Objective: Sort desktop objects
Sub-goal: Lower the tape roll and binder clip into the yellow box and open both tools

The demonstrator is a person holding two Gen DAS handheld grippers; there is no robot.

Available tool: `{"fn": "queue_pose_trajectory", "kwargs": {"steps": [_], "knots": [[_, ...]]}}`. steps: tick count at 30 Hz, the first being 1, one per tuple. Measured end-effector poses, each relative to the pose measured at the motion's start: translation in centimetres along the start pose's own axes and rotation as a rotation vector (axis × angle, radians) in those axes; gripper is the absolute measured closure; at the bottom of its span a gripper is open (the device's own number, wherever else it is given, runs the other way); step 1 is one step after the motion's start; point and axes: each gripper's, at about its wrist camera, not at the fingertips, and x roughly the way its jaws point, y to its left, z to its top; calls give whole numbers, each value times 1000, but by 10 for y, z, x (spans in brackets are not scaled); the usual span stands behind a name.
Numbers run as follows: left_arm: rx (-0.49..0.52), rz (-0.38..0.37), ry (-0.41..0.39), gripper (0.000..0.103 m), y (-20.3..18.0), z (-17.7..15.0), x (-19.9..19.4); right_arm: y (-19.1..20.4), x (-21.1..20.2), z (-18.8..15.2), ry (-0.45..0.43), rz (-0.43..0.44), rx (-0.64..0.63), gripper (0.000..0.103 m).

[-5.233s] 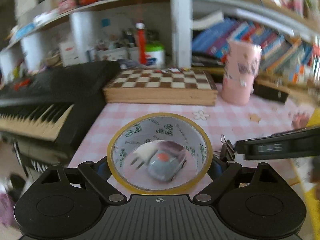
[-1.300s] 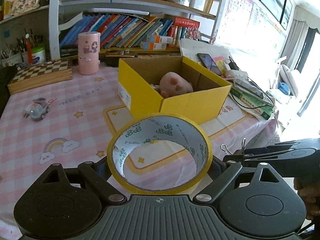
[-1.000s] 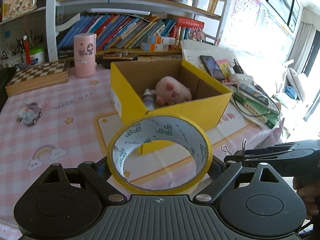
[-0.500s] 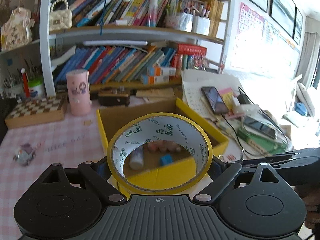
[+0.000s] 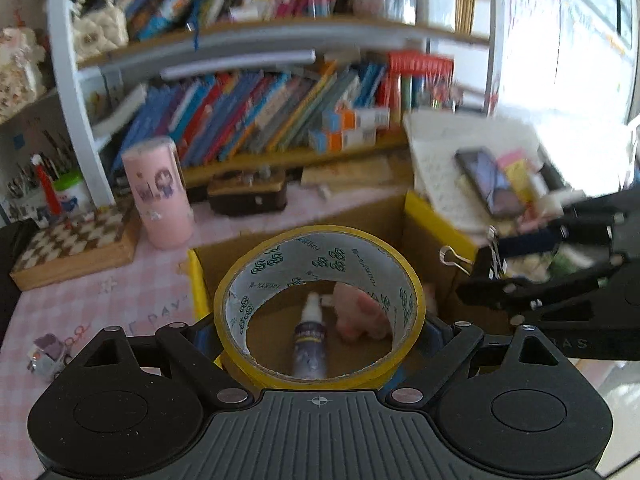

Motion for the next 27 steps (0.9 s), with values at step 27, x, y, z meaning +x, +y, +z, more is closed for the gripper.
{"fn": "queue_pose_trajectory", "kwargs": {"steps": [27], "knots": [[-32,-50,215,10,7,-2,43,9,66,5,238,111,-313,48]]}}
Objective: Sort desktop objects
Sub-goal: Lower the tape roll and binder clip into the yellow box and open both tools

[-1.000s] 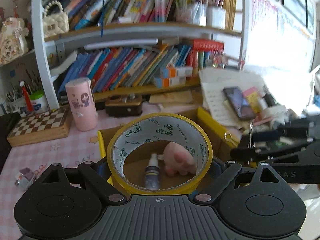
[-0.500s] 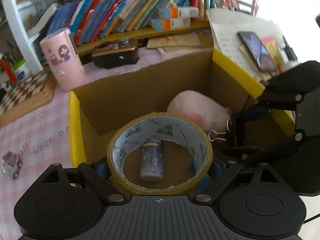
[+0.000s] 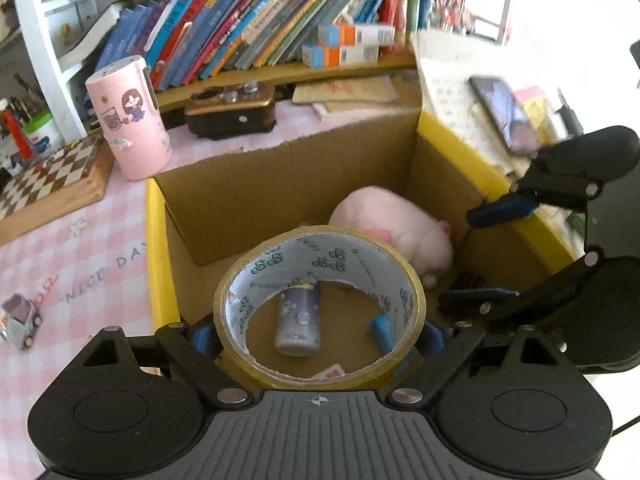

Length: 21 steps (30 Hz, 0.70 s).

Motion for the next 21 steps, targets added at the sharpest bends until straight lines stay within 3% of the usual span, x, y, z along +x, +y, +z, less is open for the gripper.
{"fn": "queue_pose_trajectory", "kwargs": {"steps": [6,13,21], "knots": [[10,-52,-102,2,-1,0,-26,-4,-35,-8,-88,-14,85,45],[31,-16,-217,2,-11,-13,-69,-2,-74,-20,-183,-31,192,45],[-52,63,-332,2,-9,-51,-119,18,-119,-44,-340,-180,372,39]]}}
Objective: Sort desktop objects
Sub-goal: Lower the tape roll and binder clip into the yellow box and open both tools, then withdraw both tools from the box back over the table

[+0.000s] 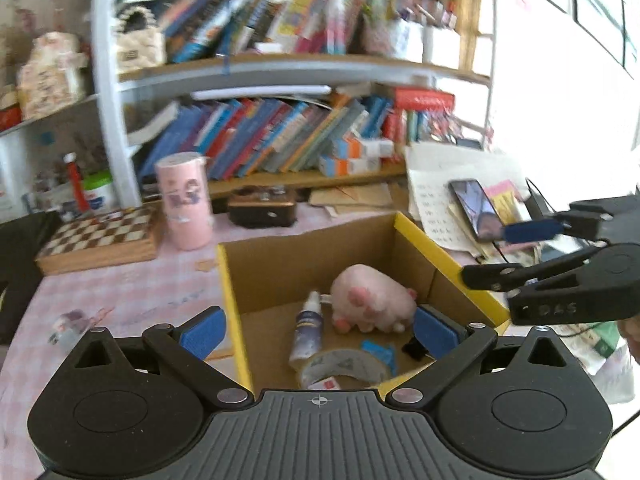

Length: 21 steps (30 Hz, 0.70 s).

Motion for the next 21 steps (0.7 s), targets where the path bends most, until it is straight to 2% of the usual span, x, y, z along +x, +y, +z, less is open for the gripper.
{"fn": "queue_pose_trajectory", "kwargs": {"steps": [4,11,18,21], "knots": [[-37,60,-15,2,15,-20,-23,11,-22,-19,-27,-50,119,36],[-78,95,-5,2,48,-60,-55,54,-43,-61,47,-100,294,36],[-77,100,40,2,80,-97,-80,117,-55,-84,122,-123,363,36],[-90,99,50,2,97,-110,-92,149,-57,-87,139,-105,345,36]]}}
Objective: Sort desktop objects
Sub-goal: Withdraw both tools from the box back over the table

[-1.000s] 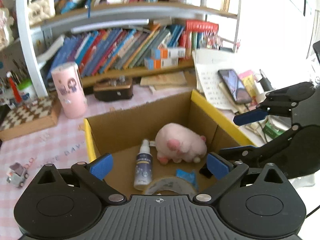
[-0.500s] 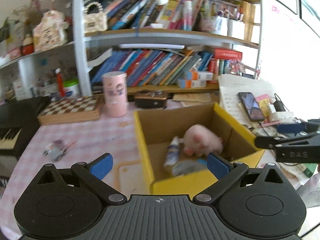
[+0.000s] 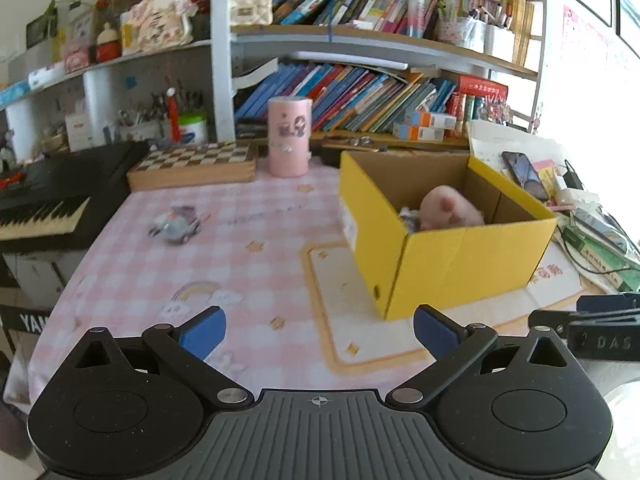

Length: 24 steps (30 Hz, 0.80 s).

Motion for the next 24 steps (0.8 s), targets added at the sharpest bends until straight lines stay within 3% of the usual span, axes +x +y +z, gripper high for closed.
{"fn": "queue_pose_trajectory", "kwargs": {"steps": [9,24], "knots": [[-9,19,15,2,52,-16,-22,75,-6,-17,4,44,-56,36],[-27,126,7,2,123,-35,-48,165,-6,-23,-26,122,-149,36]]}}
